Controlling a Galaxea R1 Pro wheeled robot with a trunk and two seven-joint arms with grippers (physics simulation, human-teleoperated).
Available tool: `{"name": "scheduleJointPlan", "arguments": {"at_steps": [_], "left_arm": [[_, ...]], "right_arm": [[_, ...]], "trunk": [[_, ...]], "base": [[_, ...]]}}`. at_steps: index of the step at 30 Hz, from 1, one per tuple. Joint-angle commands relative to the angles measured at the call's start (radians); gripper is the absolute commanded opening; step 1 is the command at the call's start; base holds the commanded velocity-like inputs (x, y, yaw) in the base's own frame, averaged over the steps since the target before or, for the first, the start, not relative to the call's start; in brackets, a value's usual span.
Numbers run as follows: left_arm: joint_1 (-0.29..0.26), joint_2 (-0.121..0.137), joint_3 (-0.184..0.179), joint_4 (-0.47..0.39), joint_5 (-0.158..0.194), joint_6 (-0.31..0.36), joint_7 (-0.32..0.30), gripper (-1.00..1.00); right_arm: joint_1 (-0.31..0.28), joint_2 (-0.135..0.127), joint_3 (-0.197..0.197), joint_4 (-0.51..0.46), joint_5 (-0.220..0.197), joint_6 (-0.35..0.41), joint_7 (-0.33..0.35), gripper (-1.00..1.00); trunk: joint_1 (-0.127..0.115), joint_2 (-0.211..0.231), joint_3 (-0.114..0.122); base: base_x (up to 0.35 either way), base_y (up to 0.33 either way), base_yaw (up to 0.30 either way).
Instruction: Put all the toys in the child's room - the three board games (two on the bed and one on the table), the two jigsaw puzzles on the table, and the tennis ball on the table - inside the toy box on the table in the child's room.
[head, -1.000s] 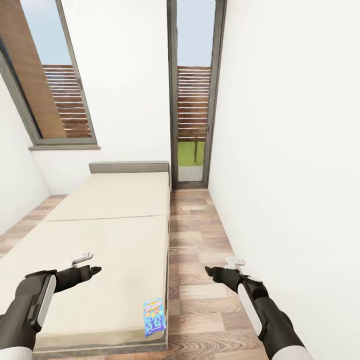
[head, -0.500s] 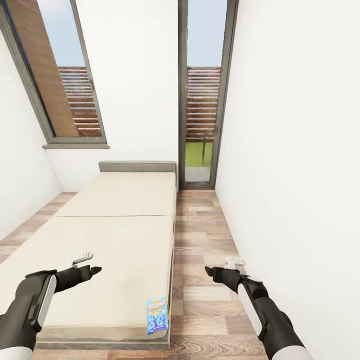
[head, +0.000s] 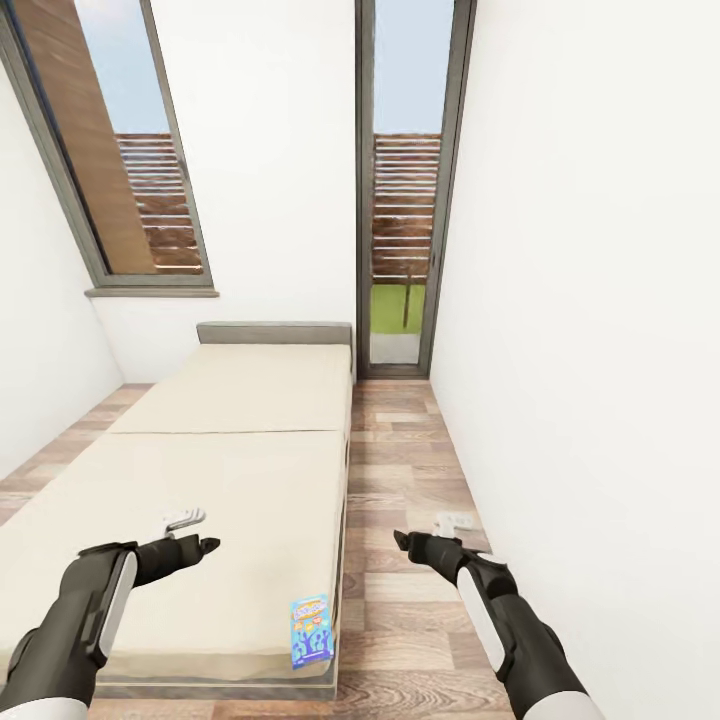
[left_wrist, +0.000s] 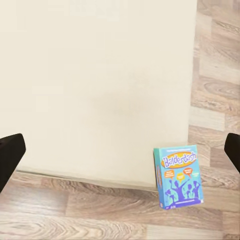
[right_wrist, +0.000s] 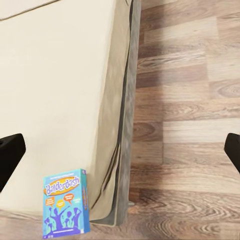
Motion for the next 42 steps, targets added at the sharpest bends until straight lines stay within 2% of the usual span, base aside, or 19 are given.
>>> {"name": "scheduleJointPlan", "arguments": {"at_steps": [1,9,27,42], "left_arm": [[-0.001,-0.002,0.002,0.001,-0.002,0.005,0.001,1.0],[0.0,-0.008,0.002,0.01,-0.003,0.004,0.002,1.0],[0.0,-0.007,0.007,0.016,-0.001,0.008,-0.003,1.0],[0.0,-0.007,0.001,0.017,-0.004,0.007,-0.077,1.0]], "right_arm": [[-0.001,0.003,-0.001,-0.001,-0.002,0.005,0.001,1.0],[0.0,0.012,-0.001,0.001,-0.002,0.003,-0.001,1.0],[0.0,0.014,-0.001,0.001,-0.002,0.003,-0.001,1.0],[0.0,0.015,-0.001,0.001,-0.002,0.005,-0.001,1.0]], "trunk": [[0.0,-0.001,-0.001],[0.031,-0.057,-0.026],[0.1,-0.183,-0.083],[0.157,-0.288,-0.13]], "base": [[0.0,0.0,0.0],[0.0,0.0,0.0],[0.0,0.0,0.0],[0.0,0.0,0.0]]}}
